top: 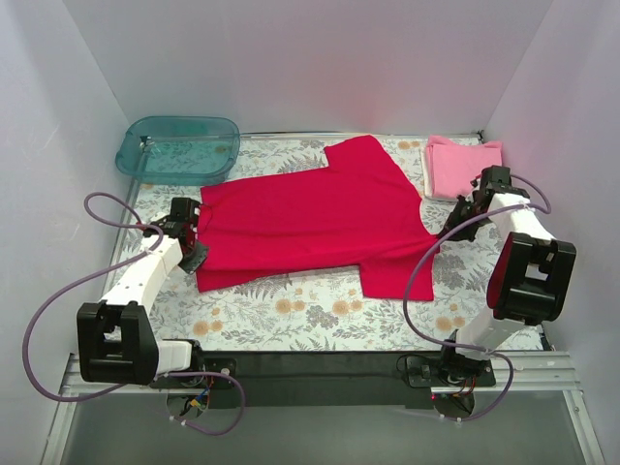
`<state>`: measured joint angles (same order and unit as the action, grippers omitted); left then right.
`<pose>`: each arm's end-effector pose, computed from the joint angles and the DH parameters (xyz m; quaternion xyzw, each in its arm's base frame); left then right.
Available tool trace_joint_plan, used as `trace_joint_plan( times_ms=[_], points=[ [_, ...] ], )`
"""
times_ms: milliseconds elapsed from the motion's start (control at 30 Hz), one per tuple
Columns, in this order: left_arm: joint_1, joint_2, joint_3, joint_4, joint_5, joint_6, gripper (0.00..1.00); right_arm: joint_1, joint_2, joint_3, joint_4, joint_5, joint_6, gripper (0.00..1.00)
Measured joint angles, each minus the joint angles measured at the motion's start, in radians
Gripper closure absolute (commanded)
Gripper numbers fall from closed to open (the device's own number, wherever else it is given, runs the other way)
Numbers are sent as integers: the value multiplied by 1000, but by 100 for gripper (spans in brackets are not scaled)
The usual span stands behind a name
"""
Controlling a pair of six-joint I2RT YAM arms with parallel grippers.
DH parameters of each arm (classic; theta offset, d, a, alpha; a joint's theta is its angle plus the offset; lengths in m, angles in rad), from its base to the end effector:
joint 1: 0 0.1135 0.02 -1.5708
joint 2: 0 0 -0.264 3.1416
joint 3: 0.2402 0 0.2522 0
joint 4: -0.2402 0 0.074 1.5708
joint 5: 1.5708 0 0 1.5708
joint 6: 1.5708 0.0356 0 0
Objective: Fold and stack the t-shirts
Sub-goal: Fold the tshirt
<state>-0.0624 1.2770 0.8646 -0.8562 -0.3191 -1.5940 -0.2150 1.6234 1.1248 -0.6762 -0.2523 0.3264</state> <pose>0.2244 -0.0028 0.2201 -0.6937 0.6870 -0.0033 0.2162 0.3141 -0.0595 0.2126 0.2363 0.9439 0.1340 0.1880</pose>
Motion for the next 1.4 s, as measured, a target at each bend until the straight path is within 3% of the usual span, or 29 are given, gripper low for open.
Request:
trace_joint_plan(
  times_ms=[900,1400],
  points=[
    [35,193,60,149,-48,66,100,103,299,313,-55,44,-15,99],
    [36,305,107,216,-66,107,100,127,380,347,-58,97,-23,99]
  ],
)
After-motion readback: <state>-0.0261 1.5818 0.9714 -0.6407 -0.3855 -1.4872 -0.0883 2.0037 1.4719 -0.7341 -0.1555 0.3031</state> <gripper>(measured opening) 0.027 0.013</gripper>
